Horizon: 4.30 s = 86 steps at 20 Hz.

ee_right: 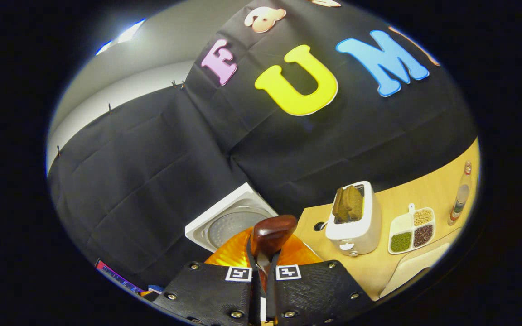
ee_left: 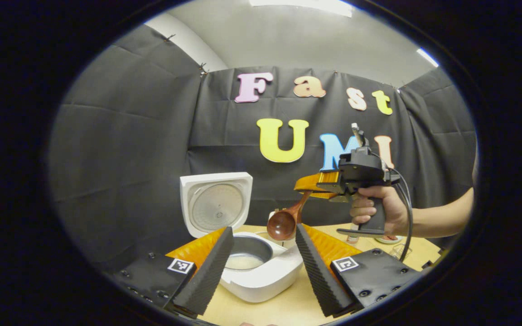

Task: Close the left gripper, press the button to open the rice cooker; take a wooden spoon from the chopstick holder with the right hand, scoop a spoonful of rice and pour it into the rice cooker, then put the wooden spoon back into the chopstick holder.

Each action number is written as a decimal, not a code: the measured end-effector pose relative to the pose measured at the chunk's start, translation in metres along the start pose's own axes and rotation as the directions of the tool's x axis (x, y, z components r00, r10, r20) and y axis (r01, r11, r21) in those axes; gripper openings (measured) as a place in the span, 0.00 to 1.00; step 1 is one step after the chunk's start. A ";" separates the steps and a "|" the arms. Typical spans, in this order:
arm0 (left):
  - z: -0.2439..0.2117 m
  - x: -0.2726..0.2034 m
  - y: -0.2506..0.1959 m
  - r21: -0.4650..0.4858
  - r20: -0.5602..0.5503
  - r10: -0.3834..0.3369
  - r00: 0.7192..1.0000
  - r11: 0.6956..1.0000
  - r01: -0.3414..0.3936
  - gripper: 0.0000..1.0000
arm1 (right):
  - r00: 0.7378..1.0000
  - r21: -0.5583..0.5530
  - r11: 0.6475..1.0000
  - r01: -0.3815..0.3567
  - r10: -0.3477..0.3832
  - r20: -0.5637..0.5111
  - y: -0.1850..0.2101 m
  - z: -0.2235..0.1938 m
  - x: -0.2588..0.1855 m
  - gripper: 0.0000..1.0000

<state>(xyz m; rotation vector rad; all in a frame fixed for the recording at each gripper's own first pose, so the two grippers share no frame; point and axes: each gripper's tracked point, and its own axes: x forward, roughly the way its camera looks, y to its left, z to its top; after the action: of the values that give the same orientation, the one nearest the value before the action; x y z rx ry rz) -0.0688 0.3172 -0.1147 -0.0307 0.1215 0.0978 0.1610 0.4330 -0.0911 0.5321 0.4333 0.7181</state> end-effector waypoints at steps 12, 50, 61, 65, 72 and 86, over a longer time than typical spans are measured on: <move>0.017 0.016 -0.101 0.048 -0.002 -0.136 0.991 0.990 0.136 0.95 | 0.977 0.035 0.984 0.173 -0.176 0.119 -0.098 0.049 -0.138 0.05; 0.024 0.010 -0.201 0.071 -0.056 -0.121 0.991 0.990 0.125 0.93 | 0.707 -0.038 0.708 0.705 -0.698 0.115 -0.362 -0.016 -0.322 0.05; 0.016 -0.003 -0.183 0.052 -0.080 -0.073 0.994 0.996 0.077 0.93 | 0.672 -0.081 0.667 0.740 -0.734 0.099 -0.393 -0.047 -0.309 0.07; 0.024 0.005 -0.196 0.034 -0.056 -0.117 0.992 0.992 0.119 0.95 | 0.618 -0.186 0.594 0.783 -0.776 0.122 -0.395 -0.042 -0.341 0.67; 0.045 0.037 -0.194 -0.001 -0.009 -0.150 0.989 0.989 0.150 0.95 | 0.532 -0.186 0.499 0.847 -0.778 0.335 -0.346 0.022 -0.419 0.98; 0.113 0.117 -0.069 -0.054 0.063 -0.034 0.997 0.998 0.038 0.92 | 0.641 -0.186 0.653 0.734 -0.577 0.506 -0.222 0.117 -0.393 0.93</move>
<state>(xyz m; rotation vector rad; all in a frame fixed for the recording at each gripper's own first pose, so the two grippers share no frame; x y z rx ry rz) 0.0671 0.2642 -0.0151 -0.0853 0.0558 0.0662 0.0695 -0.0227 -0.0559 0.1041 0.0634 -0.0661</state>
